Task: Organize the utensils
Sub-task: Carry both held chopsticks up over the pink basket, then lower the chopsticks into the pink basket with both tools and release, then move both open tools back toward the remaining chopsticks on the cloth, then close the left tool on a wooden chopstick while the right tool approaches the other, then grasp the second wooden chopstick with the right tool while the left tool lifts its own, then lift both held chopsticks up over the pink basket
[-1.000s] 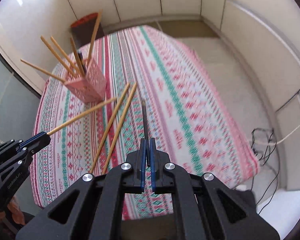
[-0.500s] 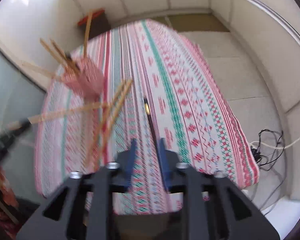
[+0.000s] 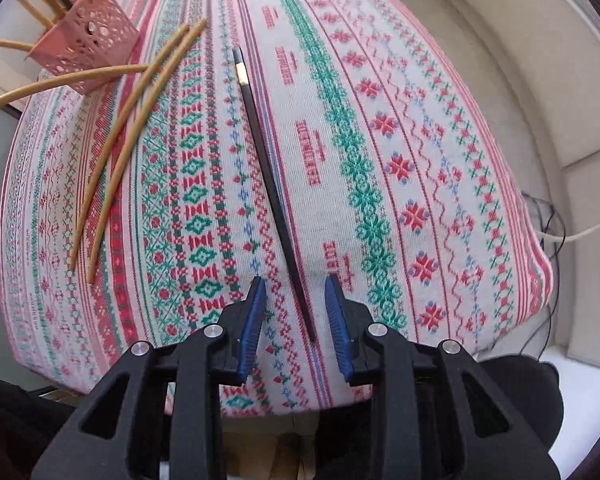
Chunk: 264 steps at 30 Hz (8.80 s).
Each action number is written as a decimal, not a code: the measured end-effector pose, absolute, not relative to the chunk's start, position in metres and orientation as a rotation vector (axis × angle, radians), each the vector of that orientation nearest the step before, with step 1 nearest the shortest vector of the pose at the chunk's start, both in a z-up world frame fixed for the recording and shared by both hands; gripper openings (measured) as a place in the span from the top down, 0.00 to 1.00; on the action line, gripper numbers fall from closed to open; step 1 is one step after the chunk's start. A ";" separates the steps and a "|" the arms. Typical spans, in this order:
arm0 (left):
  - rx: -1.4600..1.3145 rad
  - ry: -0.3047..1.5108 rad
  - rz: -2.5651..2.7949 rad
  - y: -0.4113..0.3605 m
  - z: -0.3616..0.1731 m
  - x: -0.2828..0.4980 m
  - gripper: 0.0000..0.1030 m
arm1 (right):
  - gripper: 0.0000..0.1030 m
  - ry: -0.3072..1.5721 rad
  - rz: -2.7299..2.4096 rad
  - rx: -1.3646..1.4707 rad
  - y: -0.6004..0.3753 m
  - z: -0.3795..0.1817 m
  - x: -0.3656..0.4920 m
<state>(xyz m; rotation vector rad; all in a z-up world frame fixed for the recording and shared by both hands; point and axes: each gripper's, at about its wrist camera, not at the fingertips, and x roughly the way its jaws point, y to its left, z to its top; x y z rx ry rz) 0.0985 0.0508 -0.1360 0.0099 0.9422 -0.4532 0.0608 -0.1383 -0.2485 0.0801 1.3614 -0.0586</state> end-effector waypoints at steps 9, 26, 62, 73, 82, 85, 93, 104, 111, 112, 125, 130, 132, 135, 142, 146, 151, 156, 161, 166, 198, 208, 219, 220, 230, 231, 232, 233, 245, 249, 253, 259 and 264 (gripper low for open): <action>-0.002 0.919 -0.431 0.061 -0.129 0.093 0.96 | 0.96 1.196 -0.001 0.167 -0.150 -0.208 0.046; -0.001 0.857 -0.425 0.062 -0.112 0.085 0.96 | 0.96 0.958 0.043 0.085 -0.142 -0.111 0.057; -0.032 0.547 -0.292 0.075 0.044 0.136 0.96 | 0.96 0.603 0.307 0.108 -0.065 0.088 0.136; -0.227 0.591 -0.274 0.096 -0.005 0.173 0.90 | 0.96 0.694 0.269 0.065 -0.051 0.025 0.196; -0.271 0.577 -0.261 0.109 -0.001 0.168 0.86 | 0.88 0.723 0.256 0.052 -0.038 0.006 0.211; -0.265 0.576 -0.262 0.110 0.001 0.166 0.86 | 0.72 0.726 0.237 0.065 -0.042 0.004 0.211; -0.196 0.571 -0.234 0.099 0.007 0.147 0.79 | 0.71 0.699 0.204 0.032 -0.050 0.015 0.183; -0.070 0.711 -0.179 0.073 -0.052 0.100 0.41 | 0.23 0.659 0.137 0.090 -0.093 0.001 0.103; -0.020 0.787 -0.163 0.061 -0.089 0.086 0.09 | 0.08 0.709 0.074 0.073 -0.106 -0.030 0.074; -0.012 0.796 -0.165 0.060 -0.092 0.085 0.08 | 0.08 0.722 0.067 0.076 -0.108 -0.034 0.072; 0.087 1.101 -0.226 0.036 -0.185 0.109 0.15 | 0.07 0.967 -0.034 0.141 -0.137 -0.107 0.049; 0.087 1.276 -0.273 0.028 -0.232 0.124 0.53 | 0.07 1.069 -0.045 0.197 -0.150 -0.137 0.046; 0.097 1.301 -0.280 0.026 -0.242 0.127 0.59 | 0.07 1.095 -0.049 0.223 -0.155 -0.144 0.045; 0.108 1.323 -0.299 0.021 -0.247 0.128 0.63 | 0.07 1.116 -0.055 0.237 -0.159 -0.150 0.045; 0.172 1.363 -0.347 0.007 -0.260 0.124 0.87 | 0.07 1.130 -0.061 0.247 -0.162 -0.154 0.048; 0.227 1.406 -0.354 -0.001 -0.275 0.120 1.00 | 0.07 1.143 -0.064 0.247 -0.159 -0.157 0.051; 0.198 1.405 -0.382 0.001 -0.276 0.116 1.00 | 0.07 1.172 -0.059 0.259 -0.151 -0.166 0.058; 0.065 1.412 -0.469 0.018 -0.267 0.114 0.98 | 0.07 1.193 -0.066 0.264 -0.143 -0.175 0.060; 0.066 1.398 -0.473 0.025 -0.258 0.112 0.73 | 0.07 1.209 -0.080 0.257 -0.144 -0.178 0.058; 0.135 1.396 -0.450 0.020 -0.260 0.117 0.73 | 0.07 1.217 -0.096 0.271 -0.150 -0.180 0.059; 0.160 1.218 -0.397 0.068 -0.190 0.082 0.96 | 1.00 1.345 -0.169 0.277 -0.059 -0.246 0.091; 0.161 1.196 -0.395 0.060 -0.187 0.085 0.96 | 0.49 1.327 -0.071 0.391 -0.088 -0.232 0.094; 0.127 1.207 -0.400 0.070 -0.192 0.095 0.96 | 0.51 1.348 -0.212 0.203 -0.016 -0.256 0.132; 0.124 1.206 -0.401 0.070 -0.192 0.095 0.96 | 0.56 1.325 -0.237 0.191 -0.016 -0.255 0.129; 0.138 1.171 -0.418 0.063 -0.184 0.085 0.96 | 0.94 1.341 -0.127 0.385 -0.095 -0.239 0.076; 0.143 1.157 -0.417 0.061 -0.181 0.083 0.96 | 0.94 1.325 -0.115 0.360 -0.101 -0.231 0.066; 0.145 1.143 -0.418 0.059 -0.177 0.081 0.96 | 0.94 1.310 -0.107 0.334 -0.107 -0.225 0.059; 0.143 1.122 -0.421 0.058 -0.172 0.078 0.96 | 0.94 1.287 -0.097 0.301 -0.114 -0.213 0.053; 0.060 0.930 -0.398 0.058 -0.117 0.055 0.96 | 0.94 0.937 -0.029 0.067 -0.140 -0.091 0.044; 0.053 0.895 -0.388 0.059 -0.109 0.055 0.96 | 0.94 0.895 0.019 0.100 -0.150 -0.086 0.041; 0.035 0.849 -0.383 0.062 -0.093 0.054 0.96 | 0.94 0.855 0.065 0.133 -0.150 -0.081 0.038; 0.021 0.796 -0.379 0.068 -0.063 0.053 0.96 | 0.94 0.800 0.140 0.176 -0.148 -0.053 0.034; 0.014 0.722 -0.383 0.072 -0.021 0.051 0.96 | 0.94 0.731 0.243 0.226 -0.144 0.004 0.027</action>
